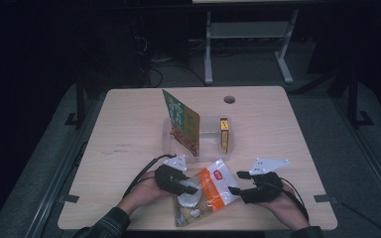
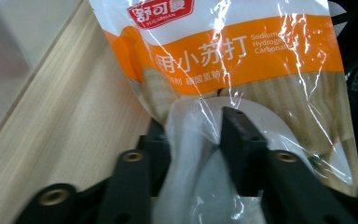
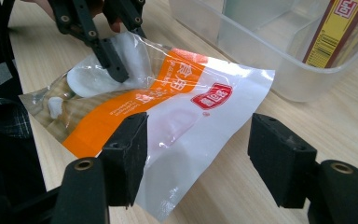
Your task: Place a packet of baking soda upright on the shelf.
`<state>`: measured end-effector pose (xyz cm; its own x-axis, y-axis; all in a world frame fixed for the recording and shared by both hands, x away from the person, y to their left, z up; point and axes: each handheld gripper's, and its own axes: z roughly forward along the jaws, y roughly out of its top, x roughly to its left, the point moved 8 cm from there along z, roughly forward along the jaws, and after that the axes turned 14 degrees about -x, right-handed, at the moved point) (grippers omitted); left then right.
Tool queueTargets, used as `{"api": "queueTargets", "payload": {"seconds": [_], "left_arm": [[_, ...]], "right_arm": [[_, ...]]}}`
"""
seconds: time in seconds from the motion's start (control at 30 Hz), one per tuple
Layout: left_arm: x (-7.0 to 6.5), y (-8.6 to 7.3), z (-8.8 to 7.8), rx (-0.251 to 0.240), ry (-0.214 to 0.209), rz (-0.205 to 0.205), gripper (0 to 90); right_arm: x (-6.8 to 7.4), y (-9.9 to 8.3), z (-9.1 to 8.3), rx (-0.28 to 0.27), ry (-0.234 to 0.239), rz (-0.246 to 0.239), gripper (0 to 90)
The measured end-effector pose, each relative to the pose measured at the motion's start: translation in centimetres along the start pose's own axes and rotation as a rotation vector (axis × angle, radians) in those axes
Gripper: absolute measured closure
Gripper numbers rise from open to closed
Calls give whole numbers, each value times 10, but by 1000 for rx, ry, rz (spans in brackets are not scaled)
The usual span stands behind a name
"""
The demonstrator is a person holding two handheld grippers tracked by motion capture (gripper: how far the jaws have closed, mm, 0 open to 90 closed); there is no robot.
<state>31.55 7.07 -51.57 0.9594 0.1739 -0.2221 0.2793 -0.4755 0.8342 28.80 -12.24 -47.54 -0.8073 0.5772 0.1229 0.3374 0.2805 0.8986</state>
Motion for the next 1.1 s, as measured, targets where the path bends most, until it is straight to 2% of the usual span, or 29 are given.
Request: {"api": "queueTargets", "payload": {"seconds": [0.13, 0.23, 0.27, 0.37, 0.5, 0.67, 0.83, 0.93, 1.1], "left_arm": [[-3, 0, -2, 8, -10, -8, 870], [-8, 2, -4, 0, -21, -1, 884], [-10, 3, -4, -6, -23, 6, 888], [-13, 8, -9, -28, -14, 21, 895], [-16, 17, -19, -77, 12, 43, 898], [-20, 26, -33, -141, 28, 45, 899], [-18, 35, -53, -215, 70, 49, 899], [-13, 39, -65, -263, 101, 36, 900], [-7, 44, -81, -306, 145, 31, 900]], "right_arm": [[0, 0, 0, -2, 2, 3, 363], [-1, 2, -1, -20, 8, 8, 348], [0, 2, -2, -20, 11, 23, 342], [1, 5, -3, -43, 30, 29, 318], [4, 8, -3, -67, 56, 50, 272], [5, 10, -3, -82, 67, 50, 252], [6, 11, -2, -95, 78, 60, 247], [7, 15, 0, -127, 95, 82, 248], [7, 25, 8, -174, 120, 104, 252]]}}
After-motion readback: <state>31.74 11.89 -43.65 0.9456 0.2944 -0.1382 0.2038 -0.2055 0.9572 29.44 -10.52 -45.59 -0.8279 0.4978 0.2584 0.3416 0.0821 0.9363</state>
